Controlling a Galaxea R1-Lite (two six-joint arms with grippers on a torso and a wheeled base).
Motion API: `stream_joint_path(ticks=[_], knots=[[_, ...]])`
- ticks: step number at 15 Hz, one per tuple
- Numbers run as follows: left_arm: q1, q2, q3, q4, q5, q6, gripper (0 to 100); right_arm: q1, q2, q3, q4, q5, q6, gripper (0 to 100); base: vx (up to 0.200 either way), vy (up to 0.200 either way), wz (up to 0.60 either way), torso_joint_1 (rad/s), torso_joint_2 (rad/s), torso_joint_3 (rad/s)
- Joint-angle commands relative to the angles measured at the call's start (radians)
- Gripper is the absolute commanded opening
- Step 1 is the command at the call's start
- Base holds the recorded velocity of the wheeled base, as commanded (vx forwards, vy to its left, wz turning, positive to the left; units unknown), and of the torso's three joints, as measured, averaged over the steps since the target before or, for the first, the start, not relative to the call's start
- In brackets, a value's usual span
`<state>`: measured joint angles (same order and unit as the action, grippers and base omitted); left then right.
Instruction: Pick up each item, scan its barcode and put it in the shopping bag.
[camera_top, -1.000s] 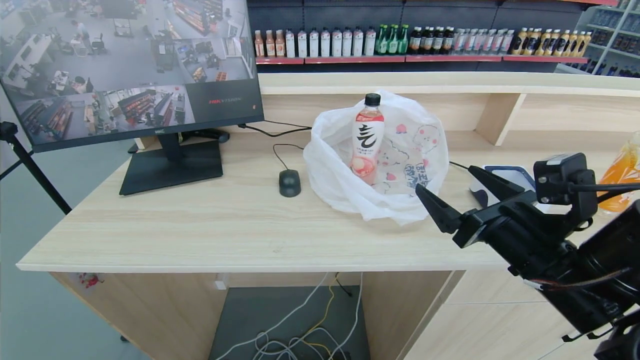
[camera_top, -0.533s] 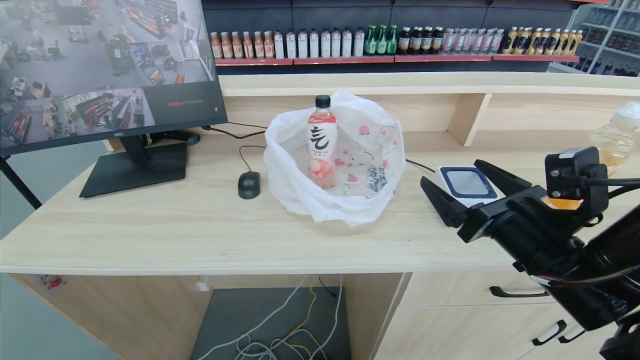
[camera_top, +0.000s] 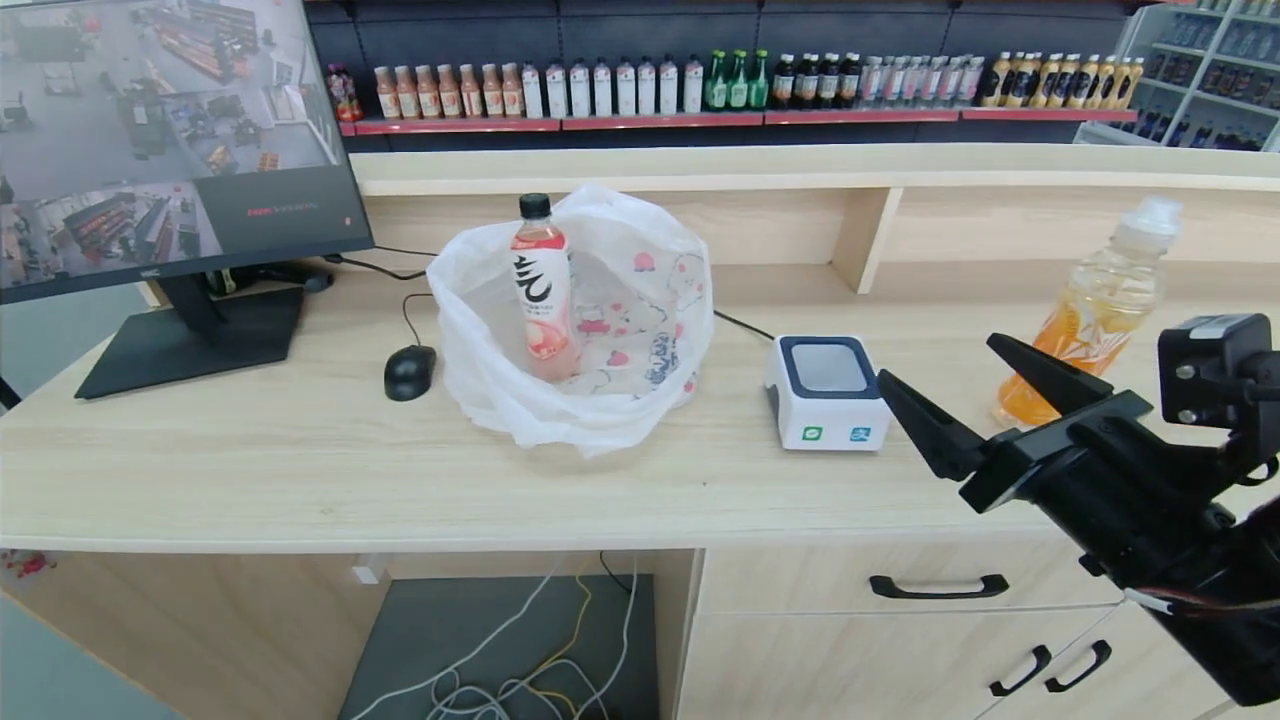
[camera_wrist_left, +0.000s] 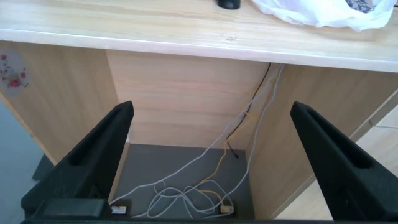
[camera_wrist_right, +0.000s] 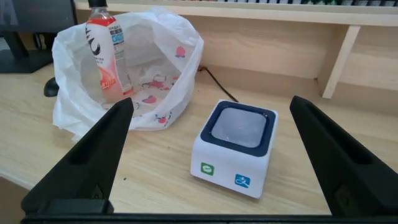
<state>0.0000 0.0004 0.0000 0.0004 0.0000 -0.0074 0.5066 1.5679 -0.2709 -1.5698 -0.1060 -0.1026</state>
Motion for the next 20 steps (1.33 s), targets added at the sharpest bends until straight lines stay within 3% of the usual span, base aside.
stream_joint_path(ticks=[1, 11, 14, 20], knots=[[0.000, 0.000, 0.000, 0.000, 0.000, 0.000, 100, 0.001, -0.028, 0.015, -0.001, 0.000, 0.000, 100, 0.000, -0.200, 0.00, 0.007, 0.00, 0.002], [0.000, 0.000, 0.000, 0.000, 0.000, 0.000, 100, 0.030, -0.100, 0.124, -0.001, 0.000, -0.002, 100, 0.000, -0.200, 0.00, 0.003, 0.00, -0.001], [0.000, 0.000, 0.000, 0.000, 0.000, 0.000, 100, 0.030, -0.060, 0.087, -0.001, 0.000, 0.000, 100, 0.000, -0.200, 0.00, 0.004, 0.00, 0.002], [0.000, 0.000, 0.000, 0.000, 0.000, 0.009, 100, -0.003, 0.129, -0.065, -0.001, -0.003, 0.000, 100, 0.000, 0.000, 0.00, 0.000, 0.00, 0.000]])
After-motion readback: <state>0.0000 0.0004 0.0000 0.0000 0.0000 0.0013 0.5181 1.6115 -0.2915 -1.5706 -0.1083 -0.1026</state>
